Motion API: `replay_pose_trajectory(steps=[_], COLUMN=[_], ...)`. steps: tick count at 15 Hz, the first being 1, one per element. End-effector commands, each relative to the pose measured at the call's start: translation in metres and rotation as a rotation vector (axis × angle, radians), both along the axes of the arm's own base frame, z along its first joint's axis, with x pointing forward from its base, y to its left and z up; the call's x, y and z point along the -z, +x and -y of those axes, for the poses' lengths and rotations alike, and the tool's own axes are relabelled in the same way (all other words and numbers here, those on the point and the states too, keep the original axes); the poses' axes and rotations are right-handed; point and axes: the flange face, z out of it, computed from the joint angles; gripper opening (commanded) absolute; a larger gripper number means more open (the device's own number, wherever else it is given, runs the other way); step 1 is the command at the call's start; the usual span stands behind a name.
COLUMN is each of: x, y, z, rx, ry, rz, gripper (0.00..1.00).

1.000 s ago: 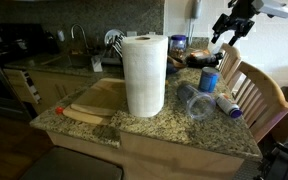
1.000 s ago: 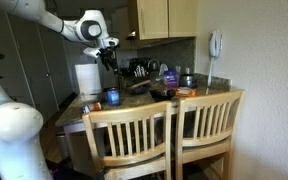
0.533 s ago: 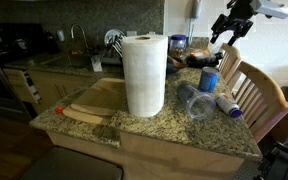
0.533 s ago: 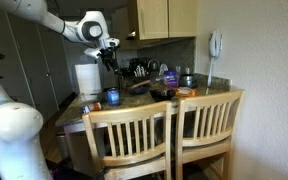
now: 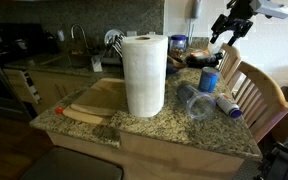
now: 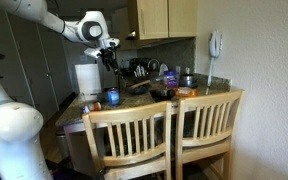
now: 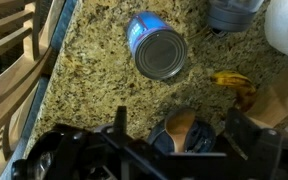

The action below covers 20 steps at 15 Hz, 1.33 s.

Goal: Pick up the spoon and put it on the counter

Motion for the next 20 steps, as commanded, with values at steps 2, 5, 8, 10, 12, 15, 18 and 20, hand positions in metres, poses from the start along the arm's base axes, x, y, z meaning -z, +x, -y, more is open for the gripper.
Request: replay_pose_trajectory(steps=[2,5,8,10,12,15,18,20], x=[0.001,0.002,0.009,0.013,0.011,0.001,-0.014,-0.022], y=[0.003,0.003,-0.014,-0.021,-0.027,-0.035,-0.026,-0.009], z=[-0.003,-0.003,0.01,0.018,0.027,0.036,0.028,0.011], rx=[0.002,0.009,0.021,0.04,0.068,0.092,0.132,0.145], ry=[-0.006,-0.007,-0.006,-0.007,-0.011,-0.014,0.004,0.019], rz=[-0.006,-0.011,-0.013,-0.011,0.011,0.026,0.083,0.155], gripper=[1.0,1.0,1.0,1.0,1.0,1.0,1.0,1.0])
